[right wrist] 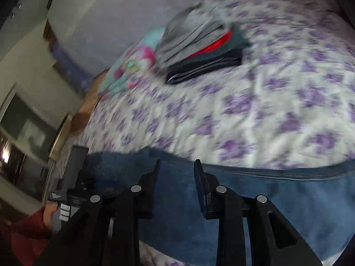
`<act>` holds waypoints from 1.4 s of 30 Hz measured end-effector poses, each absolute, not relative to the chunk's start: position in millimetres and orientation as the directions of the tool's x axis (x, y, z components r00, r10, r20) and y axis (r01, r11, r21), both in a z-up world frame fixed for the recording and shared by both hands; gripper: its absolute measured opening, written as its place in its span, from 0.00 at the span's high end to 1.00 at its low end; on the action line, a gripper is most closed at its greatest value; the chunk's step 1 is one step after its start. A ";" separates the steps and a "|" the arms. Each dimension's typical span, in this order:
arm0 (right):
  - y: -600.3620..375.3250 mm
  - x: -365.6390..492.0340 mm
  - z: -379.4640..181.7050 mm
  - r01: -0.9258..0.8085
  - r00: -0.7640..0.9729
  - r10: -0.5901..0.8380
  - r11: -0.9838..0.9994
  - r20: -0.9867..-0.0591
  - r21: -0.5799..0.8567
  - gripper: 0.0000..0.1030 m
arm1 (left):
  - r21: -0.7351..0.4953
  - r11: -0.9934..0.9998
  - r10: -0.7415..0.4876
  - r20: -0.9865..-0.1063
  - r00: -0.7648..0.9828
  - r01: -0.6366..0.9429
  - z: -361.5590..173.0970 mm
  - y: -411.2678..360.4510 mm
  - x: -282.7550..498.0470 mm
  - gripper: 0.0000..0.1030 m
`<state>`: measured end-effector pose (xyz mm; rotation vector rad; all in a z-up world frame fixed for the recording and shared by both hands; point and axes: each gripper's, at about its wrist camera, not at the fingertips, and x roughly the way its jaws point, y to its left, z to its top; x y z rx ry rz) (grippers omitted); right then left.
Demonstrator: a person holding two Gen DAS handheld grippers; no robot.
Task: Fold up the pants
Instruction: 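Grasp the jeans leg near the back pocket with the right gripper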
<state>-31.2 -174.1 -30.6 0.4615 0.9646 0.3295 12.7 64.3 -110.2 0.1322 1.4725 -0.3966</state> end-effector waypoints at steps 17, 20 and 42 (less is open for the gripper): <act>-68.7 66.5 -77.4 -0.218 0.276 0.465 0.883 -0.841 0.416 0.49 | -0.143 0.987 -0.157 -0.960 0.233 0.074 -77.7 163.2 3.5 0.05; -71.8 63.9 -84.5 -0.182 0.284 0.496 0.868 -0.820 0.462 0.82 | -0.049 0.992 -0.077 -0.968 0.241 0.118 -82.3 152.4 -2.6 0.05; -54.4 50.3 -107.4 -0.243 0.303 0.446 0.891 -0.842 0.384 1.00 | 0.091 0.979 0.026 -0.942 0.333 0.180 -70.9 143.2 14.9 0.04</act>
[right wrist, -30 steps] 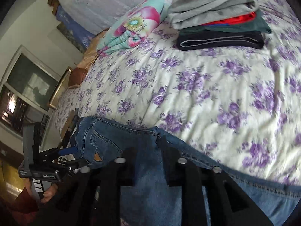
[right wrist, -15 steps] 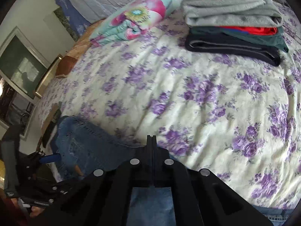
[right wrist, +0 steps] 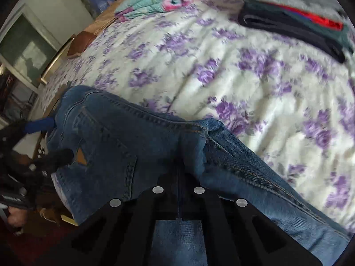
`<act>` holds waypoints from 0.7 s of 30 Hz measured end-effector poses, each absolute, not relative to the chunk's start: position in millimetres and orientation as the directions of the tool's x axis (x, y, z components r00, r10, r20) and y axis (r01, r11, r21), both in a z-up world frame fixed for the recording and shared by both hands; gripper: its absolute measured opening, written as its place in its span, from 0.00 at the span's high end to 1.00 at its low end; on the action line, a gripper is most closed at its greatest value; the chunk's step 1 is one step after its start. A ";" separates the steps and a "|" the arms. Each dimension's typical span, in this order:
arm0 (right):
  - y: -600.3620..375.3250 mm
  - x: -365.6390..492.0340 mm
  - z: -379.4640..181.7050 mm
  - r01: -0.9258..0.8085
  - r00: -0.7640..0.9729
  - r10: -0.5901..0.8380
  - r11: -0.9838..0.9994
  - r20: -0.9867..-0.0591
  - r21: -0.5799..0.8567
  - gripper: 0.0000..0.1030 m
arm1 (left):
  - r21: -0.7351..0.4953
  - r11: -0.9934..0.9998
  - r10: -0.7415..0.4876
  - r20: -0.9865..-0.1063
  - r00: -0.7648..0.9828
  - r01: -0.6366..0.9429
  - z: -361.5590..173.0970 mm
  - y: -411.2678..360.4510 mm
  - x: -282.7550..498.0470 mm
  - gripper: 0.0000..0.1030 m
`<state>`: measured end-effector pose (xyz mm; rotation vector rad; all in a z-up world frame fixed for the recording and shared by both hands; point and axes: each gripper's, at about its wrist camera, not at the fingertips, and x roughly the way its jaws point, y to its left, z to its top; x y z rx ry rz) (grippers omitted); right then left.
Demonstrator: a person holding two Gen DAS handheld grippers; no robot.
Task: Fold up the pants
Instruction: 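Grasp the jeans leg near the back pocket with the right gripper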
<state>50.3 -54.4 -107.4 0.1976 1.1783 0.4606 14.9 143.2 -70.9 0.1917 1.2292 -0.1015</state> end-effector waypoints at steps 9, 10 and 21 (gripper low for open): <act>-102.0 -4.5 -67.5 -0.153 0.393 0.452 0.891 -0.801 0.427 0.26 | 0.087 0.966 -0.030 -0.898 0.438 0.245 -39.2 111.8 13.4 0.05; -107.9 -5.2 -83.8 -0.120 0.356 0.425 0.904 -0.832 0.411 0.31 | 0.077 0.960 -0.047 -0.903 0.428 0.268 -39.7 105.0 16.6 0.05; -271.3 -126.8 -23.3 0.290 0.670 0.158 0.844 -0.725 0.452 0.21 | 0.144 0.883 -0.074 -0.898 0.435 0.447 -35.2 30.9 18.8 0.05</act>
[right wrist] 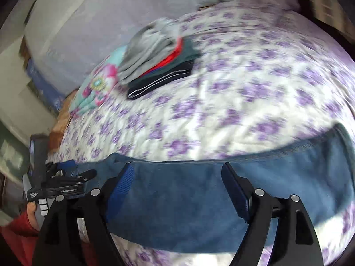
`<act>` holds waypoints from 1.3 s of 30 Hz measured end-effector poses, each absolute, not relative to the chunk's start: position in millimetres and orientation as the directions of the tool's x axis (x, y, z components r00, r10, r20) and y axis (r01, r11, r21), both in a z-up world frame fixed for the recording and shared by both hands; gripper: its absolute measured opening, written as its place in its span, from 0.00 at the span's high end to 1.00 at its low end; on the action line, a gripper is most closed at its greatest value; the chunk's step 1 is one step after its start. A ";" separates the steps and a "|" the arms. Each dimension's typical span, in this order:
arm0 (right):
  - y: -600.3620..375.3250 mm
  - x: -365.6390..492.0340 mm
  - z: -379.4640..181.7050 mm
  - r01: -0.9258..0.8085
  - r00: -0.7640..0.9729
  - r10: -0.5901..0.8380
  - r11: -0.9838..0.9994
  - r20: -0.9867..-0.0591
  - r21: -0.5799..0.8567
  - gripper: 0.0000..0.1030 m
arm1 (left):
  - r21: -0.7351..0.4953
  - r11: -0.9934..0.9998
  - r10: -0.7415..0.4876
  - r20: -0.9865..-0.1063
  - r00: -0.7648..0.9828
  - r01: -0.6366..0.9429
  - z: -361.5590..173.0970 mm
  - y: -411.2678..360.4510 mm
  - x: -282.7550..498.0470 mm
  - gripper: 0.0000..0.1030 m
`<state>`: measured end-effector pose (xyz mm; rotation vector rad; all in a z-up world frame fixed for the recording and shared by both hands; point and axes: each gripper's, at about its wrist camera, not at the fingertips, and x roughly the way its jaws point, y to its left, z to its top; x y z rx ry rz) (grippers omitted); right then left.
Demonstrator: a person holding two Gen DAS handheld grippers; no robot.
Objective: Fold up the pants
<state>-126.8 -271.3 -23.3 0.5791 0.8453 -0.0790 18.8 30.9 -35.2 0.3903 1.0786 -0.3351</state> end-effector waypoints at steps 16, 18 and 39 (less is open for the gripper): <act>-409.6 -256.5 -127.9 0.573 0.813 -0.028 0.220 -0.582 0.790 0.20 | 0.022 0.860 -0.058 -0.988 0.140 0.510 -96.6 -0.7 17.8 0.05; -412.6 -246.5 -131.6 0.577 0.809 -0.037 0.241 -0.587 0.780 0.21 | -0.011 0.888 -0.084 -0.987 0.140 0.459 -90.5 12.4 24.5 0.05; -167.9 -92.0 5.0 -0.178 0.679 0.289 0.957 -0.675 0.230 0.83 | -0.114 0.987 -0.139 -0.960 0.243 0.114 -46.2 145.8 27.5 0.05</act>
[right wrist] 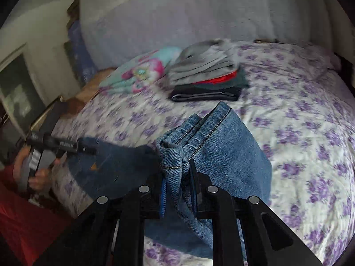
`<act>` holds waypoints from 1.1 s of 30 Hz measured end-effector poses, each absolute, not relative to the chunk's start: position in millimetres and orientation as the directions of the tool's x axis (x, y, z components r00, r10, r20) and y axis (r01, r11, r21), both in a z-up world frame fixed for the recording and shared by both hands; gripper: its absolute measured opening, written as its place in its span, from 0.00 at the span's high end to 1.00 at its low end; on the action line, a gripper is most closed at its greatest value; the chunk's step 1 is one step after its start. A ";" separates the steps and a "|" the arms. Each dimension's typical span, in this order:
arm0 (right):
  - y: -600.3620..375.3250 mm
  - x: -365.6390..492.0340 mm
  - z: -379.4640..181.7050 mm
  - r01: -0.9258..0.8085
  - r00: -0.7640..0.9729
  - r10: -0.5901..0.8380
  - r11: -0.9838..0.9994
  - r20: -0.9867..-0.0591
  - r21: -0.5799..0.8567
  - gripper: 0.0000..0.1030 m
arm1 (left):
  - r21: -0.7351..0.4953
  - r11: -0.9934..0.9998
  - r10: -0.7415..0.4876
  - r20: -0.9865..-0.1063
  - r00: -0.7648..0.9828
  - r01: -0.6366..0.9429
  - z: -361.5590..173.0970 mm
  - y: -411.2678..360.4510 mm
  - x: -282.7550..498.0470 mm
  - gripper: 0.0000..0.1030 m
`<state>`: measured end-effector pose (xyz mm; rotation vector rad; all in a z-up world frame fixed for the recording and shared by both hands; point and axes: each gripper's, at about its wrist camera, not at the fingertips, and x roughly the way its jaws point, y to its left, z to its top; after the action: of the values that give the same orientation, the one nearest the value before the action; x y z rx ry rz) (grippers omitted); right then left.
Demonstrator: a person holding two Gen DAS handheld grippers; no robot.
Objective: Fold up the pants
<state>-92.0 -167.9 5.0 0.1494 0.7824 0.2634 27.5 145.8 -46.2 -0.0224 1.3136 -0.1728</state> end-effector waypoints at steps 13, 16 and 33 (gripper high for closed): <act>-119.7 -81.6 -56.5 -0.352 0.288 0.489 0.854 -0.823 0.384 0.47 | -0.169 0.985 -0.154 -0.950 0.272 -0.031 -46.2 220.2 -0.1 0.05; -133.6 -83.9 -20.5 -0.353 0.366 0.562 0.821 -0.742 0.448 0.47 | -0.180 0.983 -0.161 -0.946 0.281 -0.041 -43.1 229.3 -9.8 0.05; -126.9 -72.5 -46.2 -0.180 0.533 0.167 0.980 -0.829 0.081 0.36 | -0.405 0.872 -0.337 -0.904 0.263 -0.274 -107.0 277.6 -1.8 0.05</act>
<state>-72.5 -126.9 -46.2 -0.0151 0.9868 0.2068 -1.8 277.6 -107.0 -0.5494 1.3236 -0.0457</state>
